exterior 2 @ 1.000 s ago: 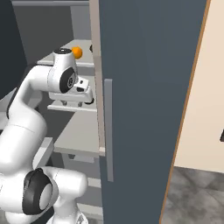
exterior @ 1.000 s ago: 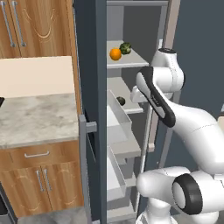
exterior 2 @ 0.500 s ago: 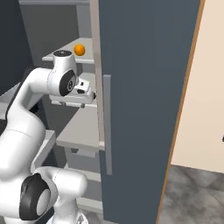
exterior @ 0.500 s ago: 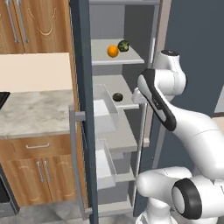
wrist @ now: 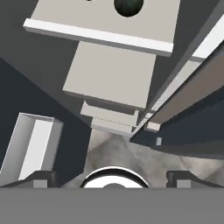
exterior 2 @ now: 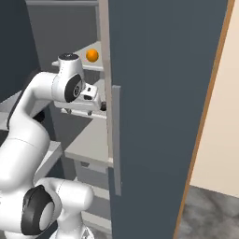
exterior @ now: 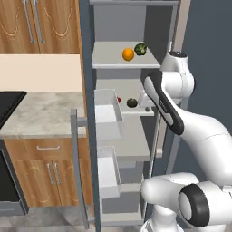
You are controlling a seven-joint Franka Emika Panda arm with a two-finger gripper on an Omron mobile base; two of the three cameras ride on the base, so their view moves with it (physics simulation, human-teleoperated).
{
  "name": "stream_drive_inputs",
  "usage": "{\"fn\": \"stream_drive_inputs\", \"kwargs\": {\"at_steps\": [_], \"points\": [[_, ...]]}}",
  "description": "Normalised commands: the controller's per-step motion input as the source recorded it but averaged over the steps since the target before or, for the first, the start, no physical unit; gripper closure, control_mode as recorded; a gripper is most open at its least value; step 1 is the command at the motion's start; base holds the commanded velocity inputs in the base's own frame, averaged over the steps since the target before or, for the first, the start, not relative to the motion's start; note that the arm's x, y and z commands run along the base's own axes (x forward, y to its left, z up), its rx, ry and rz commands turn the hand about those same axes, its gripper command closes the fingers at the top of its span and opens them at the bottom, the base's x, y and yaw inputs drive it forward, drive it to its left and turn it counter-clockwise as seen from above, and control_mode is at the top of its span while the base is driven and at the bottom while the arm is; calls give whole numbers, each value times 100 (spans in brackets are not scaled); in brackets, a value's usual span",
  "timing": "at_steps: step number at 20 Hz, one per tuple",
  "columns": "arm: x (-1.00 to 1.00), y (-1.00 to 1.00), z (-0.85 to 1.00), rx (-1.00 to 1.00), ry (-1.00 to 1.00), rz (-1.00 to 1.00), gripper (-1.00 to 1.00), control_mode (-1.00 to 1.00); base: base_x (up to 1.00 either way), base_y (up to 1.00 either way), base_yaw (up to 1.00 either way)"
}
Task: Take the broccoli and orange from the highest rack and move them to the second highest rack where the bell pepper and squash are located, to maximize freezer space. Close the freezer door after rearranging.
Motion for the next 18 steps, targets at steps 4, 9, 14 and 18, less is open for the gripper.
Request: {"fn": "stream_drive_inputs", "kwargs": {"at_steps": [4,9,14,18], "points": [[0,0,0,0,0,0,-100,100,44,-35,20],[0,0,0,0,0,0,-100,100,49,-26,19],[0,0,0,0,0,0,-100,100,42,1,4],[0,0,0,0,0,0,-100,100,39,43,-3]]}}
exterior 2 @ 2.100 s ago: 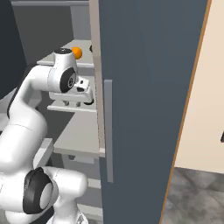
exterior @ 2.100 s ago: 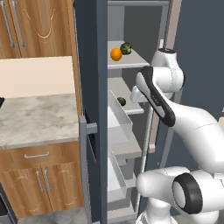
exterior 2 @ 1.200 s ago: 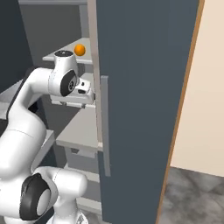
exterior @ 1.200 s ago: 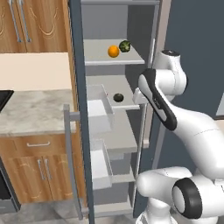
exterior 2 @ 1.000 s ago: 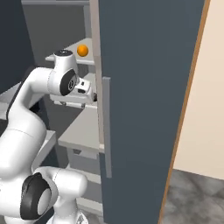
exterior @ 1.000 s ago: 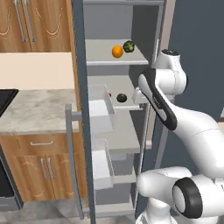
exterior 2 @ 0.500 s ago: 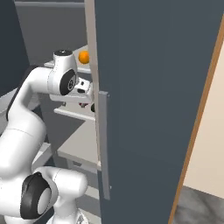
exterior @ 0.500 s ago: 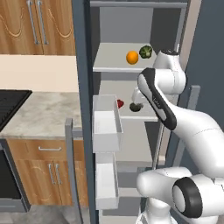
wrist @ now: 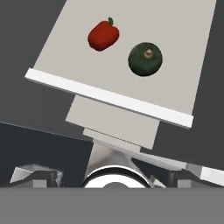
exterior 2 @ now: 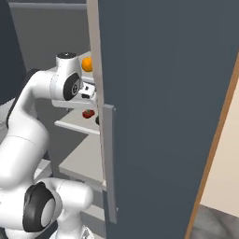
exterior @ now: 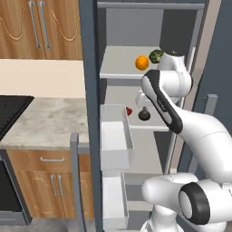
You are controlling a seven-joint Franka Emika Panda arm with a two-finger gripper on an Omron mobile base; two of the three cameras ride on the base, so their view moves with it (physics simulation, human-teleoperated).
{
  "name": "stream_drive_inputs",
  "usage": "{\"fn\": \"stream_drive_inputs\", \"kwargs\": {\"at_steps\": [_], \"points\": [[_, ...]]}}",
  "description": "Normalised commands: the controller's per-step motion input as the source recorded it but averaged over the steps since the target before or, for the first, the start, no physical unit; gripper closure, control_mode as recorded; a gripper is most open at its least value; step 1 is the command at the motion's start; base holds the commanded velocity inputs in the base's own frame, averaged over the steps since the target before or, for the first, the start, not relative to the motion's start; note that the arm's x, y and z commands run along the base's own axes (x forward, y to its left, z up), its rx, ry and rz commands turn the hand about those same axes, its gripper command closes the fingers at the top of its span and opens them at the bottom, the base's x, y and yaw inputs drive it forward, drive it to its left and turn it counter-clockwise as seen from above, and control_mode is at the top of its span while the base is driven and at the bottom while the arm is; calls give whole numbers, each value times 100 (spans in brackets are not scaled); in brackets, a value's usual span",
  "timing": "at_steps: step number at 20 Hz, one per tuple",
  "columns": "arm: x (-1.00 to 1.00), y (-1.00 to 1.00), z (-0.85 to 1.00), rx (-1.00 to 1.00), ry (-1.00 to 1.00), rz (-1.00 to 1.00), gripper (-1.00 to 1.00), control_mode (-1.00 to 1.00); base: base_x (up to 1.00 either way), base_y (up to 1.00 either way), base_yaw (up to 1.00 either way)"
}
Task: Take the broccoli and orange from the highest rack and move them to the second highest rack where the bell pepper and squash are located, to maximize freezer space. Close the freezer door after rearranging.
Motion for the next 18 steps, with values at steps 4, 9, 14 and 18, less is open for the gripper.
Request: {"fn": "stream_drive_inputs", "kwargs": {"at_steps": [4,9,14,18], "points": [[0,0,0,0,0,0,-100,100,25,56,-14],[0,0,0,0,0,0,-100,100,18,38,-21],[0,0,0,0,0,0,-100,100,3,-20,-5],[0,0,0,0,0,0,-100,100,13,-15,-4]]}}
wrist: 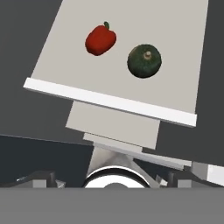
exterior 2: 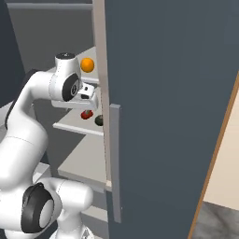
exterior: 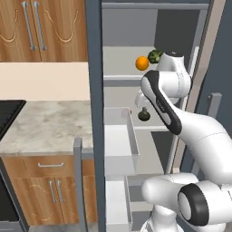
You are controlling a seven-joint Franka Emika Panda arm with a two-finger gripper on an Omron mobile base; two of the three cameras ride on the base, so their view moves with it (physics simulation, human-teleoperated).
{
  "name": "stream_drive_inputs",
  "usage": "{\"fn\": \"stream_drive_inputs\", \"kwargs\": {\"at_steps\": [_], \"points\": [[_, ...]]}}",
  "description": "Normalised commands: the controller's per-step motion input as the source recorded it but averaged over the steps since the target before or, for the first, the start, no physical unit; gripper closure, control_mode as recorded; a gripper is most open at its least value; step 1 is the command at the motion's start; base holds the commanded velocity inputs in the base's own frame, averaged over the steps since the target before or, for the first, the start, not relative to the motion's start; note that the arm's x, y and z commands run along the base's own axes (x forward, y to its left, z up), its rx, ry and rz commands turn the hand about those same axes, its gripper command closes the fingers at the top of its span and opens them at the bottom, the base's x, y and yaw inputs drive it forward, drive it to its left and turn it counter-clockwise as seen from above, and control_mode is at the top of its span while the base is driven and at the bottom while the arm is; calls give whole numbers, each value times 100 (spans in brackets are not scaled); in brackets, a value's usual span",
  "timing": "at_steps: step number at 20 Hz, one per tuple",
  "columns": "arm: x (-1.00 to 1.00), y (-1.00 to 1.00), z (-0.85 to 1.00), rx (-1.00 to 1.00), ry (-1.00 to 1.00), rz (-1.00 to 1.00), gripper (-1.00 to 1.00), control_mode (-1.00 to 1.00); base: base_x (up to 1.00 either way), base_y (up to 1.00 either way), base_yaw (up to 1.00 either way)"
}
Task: Take the broccoli and orange from the highest rack and move them to the second highest rack where the bell pepper and squash are located, to maximize freezer space. Close the freezer door after rearranging.
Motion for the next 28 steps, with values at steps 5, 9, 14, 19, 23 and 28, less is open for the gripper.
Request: {"fn": "stream_drive_inputs", "kwargs": {"at_steps": [5,9,14,19,23,28], "points": [[0,0,0,0,0,0,-100,100,58,-10,-6],[0,0,0,0,0,0,-100,100,63,-10,0],[0,0,0,0,0,0,-100,100,66,-13,16],[0,0,0,0,0,0,-100,100,51,-6,7],[25,1,56,2,-15,0,-100,-100,0,0,0],[38,2,83,0,-15,-1,-100,-100,0,0,0]]}}
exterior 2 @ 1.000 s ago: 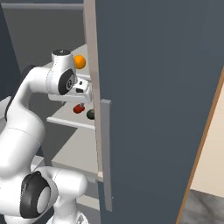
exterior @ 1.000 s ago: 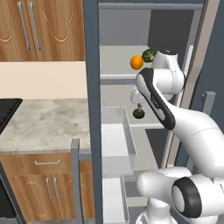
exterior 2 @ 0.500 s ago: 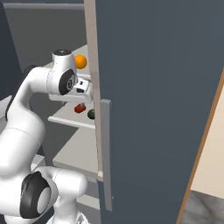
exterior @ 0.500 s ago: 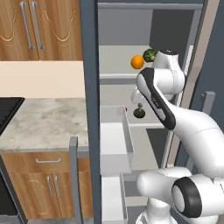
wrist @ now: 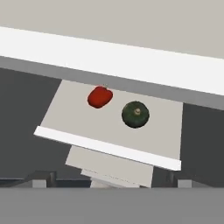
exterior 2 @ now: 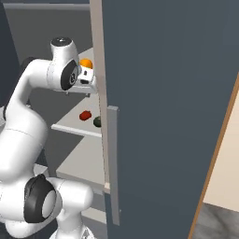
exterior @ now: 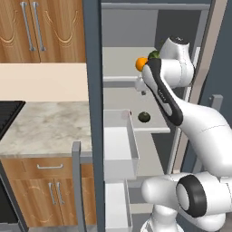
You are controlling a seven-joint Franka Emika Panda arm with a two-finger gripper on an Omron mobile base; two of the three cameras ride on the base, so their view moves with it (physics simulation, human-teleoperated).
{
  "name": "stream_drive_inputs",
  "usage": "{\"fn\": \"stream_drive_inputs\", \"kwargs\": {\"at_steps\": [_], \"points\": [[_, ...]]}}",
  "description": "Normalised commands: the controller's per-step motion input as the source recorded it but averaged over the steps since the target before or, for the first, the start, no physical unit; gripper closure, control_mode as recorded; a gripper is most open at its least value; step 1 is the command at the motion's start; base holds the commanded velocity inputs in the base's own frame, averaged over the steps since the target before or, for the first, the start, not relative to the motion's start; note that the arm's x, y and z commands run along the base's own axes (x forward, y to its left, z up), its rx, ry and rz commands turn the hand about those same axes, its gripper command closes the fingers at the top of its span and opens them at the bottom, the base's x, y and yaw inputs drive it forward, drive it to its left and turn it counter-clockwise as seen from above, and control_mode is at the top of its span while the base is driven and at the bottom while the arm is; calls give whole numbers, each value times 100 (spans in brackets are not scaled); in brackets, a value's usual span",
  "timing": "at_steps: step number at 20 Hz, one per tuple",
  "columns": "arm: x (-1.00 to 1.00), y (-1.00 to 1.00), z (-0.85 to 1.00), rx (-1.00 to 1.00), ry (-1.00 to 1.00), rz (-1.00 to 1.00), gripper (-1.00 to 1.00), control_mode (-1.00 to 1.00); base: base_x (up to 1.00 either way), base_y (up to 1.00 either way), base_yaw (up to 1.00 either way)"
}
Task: Take the broccoli and orange from the highest rack and move them to the second highest rack where the bell pepper and squash are located, to maximize freezer space. Close the freezer door after rearranging.
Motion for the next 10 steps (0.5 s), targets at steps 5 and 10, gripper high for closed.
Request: {"fn": "stream_drive_inputs", "kwargs": {"at_steps": [5,10], "points": [[53,4,55,0,-7,-7,-100,-100,0,0,0],[73,0,28,0,0,-3,-100,-100,0,0,0]]}}
